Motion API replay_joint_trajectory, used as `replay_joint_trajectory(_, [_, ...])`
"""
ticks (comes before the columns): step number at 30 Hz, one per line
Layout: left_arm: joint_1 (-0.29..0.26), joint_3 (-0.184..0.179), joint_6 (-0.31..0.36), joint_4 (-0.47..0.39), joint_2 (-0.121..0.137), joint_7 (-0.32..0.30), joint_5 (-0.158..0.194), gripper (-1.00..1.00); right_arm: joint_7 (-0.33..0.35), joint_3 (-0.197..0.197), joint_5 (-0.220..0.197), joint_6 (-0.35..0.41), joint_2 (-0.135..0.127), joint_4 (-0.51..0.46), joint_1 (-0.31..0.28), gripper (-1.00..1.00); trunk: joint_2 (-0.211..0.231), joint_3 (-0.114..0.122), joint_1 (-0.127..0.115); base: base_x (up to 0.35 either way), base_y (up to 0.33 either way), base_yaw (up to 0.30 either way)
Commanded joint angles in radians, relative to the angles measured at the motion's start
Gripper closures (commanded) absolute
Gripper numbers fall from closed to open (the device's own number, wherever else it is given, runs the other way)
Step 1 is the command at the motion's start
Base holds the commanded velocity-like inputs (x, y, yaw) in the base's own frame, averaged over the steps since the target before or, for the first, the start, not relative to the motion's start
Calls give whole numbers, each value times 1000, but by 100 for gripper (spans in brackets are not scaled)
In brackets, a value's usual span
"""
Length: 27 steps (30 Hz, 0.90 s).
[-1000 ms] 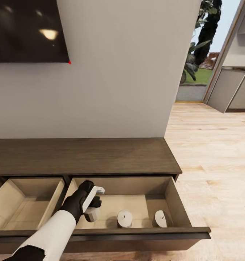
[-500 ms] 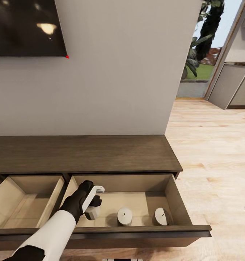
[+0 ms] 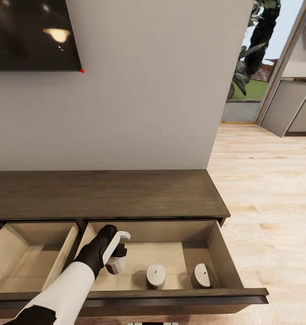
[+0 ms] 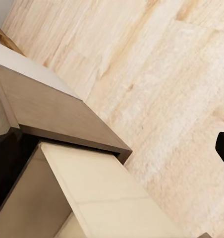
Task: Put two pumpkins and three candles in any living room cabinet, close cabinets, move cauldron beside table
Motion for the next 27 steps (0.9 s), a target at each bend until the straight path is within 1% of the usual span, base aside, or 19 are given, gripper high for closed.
replay_joint_trajectory(1, [0,-4,4,-1,1,8,6,100,10,-2,8,5,0,0,-1,-100,0,-1,0,4,0,0])
replay_joint_trajectory(11, [0,-4,4,-2,1,8,6,100,10,-2,9,5,0,0,-1,-100,0,-1,0,0,0,0])
replay_joint_trajectory(27, [0,-4,3,-6,2,6,9,100,10,-2,9,5,-1,1,-1,-100,-4,-63,7,0,0,0])
